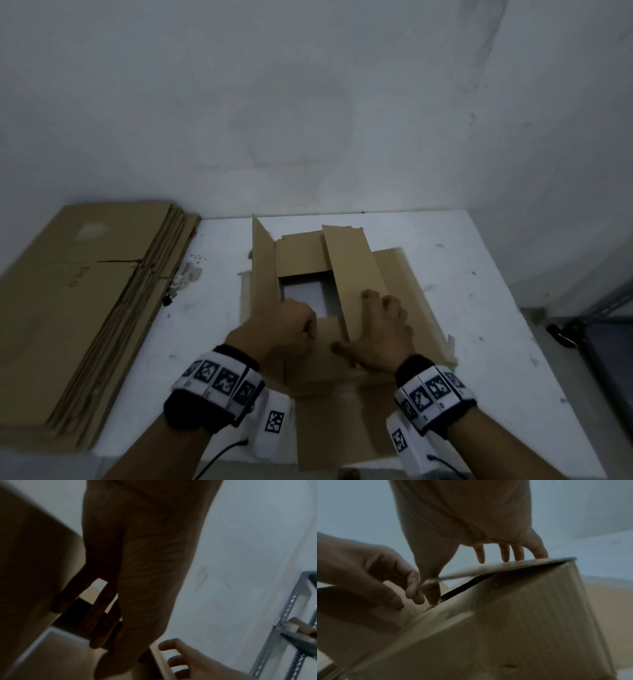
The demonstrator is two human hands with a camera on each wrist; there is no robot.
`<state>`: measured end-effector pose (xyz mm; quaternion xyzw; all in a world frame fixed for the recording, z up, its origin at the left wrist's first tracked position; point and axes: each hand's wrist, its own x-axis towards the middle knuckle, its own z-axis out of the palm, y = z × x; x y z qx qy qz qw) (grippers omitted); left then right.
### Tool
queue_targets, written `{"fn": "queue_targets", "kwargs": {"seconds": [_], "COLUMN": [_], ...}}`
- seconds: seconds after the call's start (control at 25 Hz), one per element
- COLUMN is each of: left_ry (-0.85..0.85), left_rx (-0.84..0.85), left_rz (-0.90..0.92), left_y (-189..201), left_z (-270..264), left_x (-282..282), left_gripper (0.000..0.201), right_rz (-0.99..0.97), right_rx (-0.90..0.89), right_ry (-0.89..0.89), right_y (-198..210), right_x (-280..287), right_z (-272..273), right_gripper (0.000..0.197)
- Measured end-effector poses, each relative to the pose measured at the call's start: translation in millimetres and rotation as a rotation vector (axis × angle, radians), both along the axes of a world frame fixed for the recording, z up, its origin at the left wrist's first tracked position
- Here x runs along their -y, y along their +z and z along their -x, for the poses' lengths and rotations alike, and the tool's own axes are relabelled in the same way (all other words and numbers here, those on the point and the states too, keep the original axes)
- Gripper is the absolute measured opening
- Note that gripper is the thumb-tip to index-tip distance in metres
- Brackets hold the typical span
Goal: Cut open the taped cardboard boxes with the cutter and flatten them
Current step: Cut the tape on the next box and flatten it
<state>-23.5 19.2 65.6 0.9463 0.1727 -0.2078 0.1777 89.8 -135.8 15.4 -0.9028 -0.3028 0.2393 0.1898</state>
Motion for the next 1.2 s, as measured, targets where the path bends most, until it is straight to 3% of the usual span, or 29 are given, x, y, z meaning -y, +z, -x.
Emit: {"fn": "queue_targets", "kwargs": {"seconds": [0.04,0.16,0.24,0.28,0.36,0.44,0.48,0.52,0.6,0.68,0.8,0.92,1.0,1.08,1.2], "left_ry": [0.031,0.025,0.035,0.049,0.088,0.119,0.123,0.122,0.204,0.311,0.250,0.195,0.169,0.154,0.157], "left_rx": [-0.079,-0.165,-0.161,-0.110,0.105,0.351,0.387,0.349,0.114,-0.045,-0.003,-0.034,-0.041,-0.069,-0.062], "left_rz": [-0.029,-0.076,-0.106,-0.119,-0.014,0.157,0.218,0.308,0.621,0.737,0.311,0.194,0.123,0.084,0.172], "left_y": [-9,-35,-46,-48,-49,-46,-38,-28,-15,-15,-32,-50,-57,-62,-67], "left_z": [3,15,21,24,29,39,43,47,51,54,58,60,56,52,53], "left_x": [-2,-11,-13,-13,-14,-12,-8,-3,4,6,-1,2,8,9,6], "left_gripper": [0.036,0.105,0.125,0.124,0.100,0.060,0.047,0.046,0.071,0.084,0.075,0.118,0.133,0.121,0.058], "right_rz": [0.022,-0.123,-0.253,-0.297,-0.315,-0.257,-0.193,-0.107,0.092,0.295,0.407,0.356,0.386,0.460,0.424], "right_rx": [-0.006,-0.095,-0.205,-0.224,-0.150,-0.042,0.018,0.077,0.199,0.325,0.447,0.493,0.502,0.467,0.395], "right_ry": [0.017,-0.022,-0.135,-0.197,-0.282,-0.286,-0.265,-0.234,-0.135,0.047,0.278,0.445,0.570,0.633,0.597], "right_y": [1,10,20,26,34,39,39,37,30,22,13,14,12,9,6], "right_x": [-1,7,20,28,45,56,60,61,58,51,28,-7,-31,-52,-76], "right_z": [-1,-11,-25,-34,-56,-75,-82,-89,-99,-103,-102,-102,-105,-110,-123], "right_gripper": [0.103,0.077,0.049,0.037,0.029,0.041,0.052,0.064,0.082,0.093,0.081,0.048,0.040,0.045,0.053]}}
